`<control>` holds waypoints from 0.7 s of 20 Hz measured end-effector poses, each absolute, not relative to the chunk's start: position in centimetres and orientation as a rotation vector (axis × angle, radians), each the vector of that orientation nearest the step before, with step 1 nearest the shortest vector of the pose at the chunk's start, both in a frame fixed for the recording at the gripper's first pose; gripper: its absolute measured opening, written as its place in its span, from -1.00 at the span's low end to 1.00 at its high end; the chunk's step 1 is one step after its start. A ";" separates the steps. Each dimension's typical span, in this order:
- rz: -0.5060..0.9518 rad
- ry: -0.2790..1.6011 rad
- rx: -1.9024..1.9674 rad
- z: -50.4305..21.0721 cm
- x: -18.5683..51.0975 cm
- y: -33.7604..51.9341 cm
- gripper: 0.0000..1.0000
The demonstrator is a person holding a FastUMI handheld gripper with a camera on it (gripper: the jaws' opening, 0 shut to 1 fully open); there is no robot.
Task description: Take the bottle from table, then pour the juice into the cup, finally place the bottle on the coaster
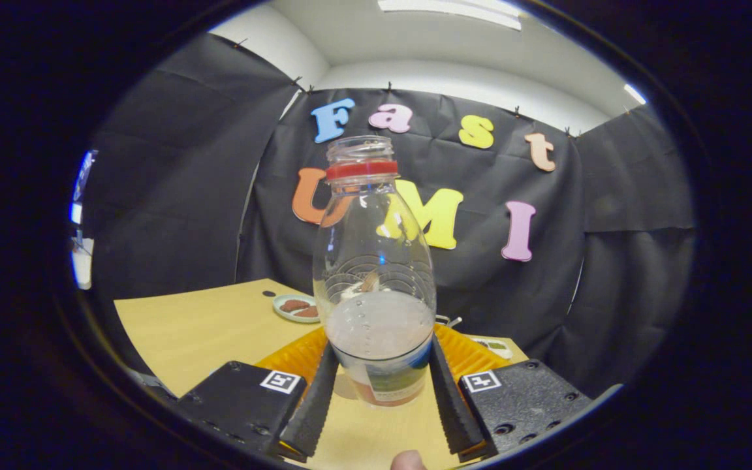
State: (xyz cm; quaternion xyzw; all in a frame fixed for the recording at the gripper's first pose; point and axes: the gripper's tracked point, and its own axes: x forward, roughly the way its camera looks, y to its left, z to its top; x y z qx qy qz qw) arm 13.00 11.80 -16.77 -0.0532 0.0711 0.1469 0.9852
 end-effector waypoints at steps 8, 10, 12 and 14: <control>0.344 0.124 -0.005 -15.5 18.8 14.1 0.51; 0.359 0.137 0.004 -16.7 20.6 14.8 0.51; 0.365 0.154 0.009 -18.5 21.9 15.4 0.51; 0.376 0.169 0.033 -20.5 23.1 16.0 0.51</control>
